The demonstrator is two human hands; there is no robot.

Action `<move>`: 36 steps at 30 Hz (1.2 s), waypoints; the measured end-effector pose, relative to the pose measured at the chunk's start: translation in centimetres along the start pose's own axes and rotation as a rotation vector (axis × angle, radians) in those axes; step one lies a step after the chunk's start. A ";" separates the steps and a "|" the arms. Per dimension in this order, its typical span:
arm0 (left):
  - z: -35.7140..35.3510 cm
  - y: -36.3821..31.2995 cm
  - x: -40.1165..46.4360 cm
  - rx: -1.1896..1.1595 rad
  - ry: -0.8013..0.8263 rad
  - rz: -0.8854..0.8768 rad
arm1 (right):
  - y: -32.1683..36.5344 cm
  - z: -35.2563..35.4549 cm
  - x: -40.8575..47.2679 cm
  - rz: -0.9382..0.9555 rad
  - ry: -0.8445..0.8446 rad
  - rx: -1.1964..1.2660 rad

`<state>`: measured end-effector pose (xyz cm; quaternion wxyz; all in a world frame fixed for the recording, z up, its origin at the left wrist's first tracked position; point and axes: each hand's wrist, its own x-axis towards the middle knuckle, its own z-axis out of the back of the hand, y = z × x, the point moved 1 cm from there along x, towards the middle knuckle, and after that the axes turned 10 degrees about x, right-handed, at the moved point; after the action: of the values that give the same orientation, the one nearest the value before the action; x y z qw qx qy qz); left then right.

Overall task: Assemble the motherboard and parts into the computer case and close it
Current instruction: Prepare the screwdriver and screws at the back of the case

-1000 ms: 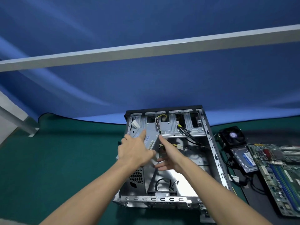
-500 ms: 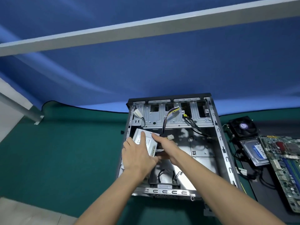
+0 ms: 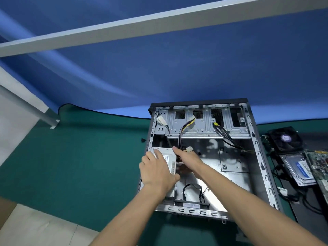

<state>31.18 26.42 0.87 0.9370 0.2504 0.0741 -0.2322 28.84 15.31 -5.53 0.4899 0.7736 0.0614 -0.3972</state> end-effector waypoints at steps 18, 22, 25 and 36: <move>-0.3 -1.2 -0.5 -0.059 -0.193 -0.102 | 0.3 0.0 -0.6 0.132 -0.104 -0.256; 0.6 -1.8 -0.1 -0.037 -0.218 -0.178 | 0.7 0.0 -0.7 0.116 -0.098 -0.286; -0.1 -0.3 0.9 -0.081 -0.220 -0.176 | 0.9 -0.4 -1.0 0.095 -0.069 -0.289; -5.3 2.9 2.8 -0.775 0.124 0.351 | -0.3 0.2 -0.9 -0.025 0.062 -0.356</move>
<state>34.93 30.16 -3.15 0.9808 -0.0981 0.1682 -0.0091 27.97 15.59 -5.18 0.6119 0.6859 0.1553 -0.3621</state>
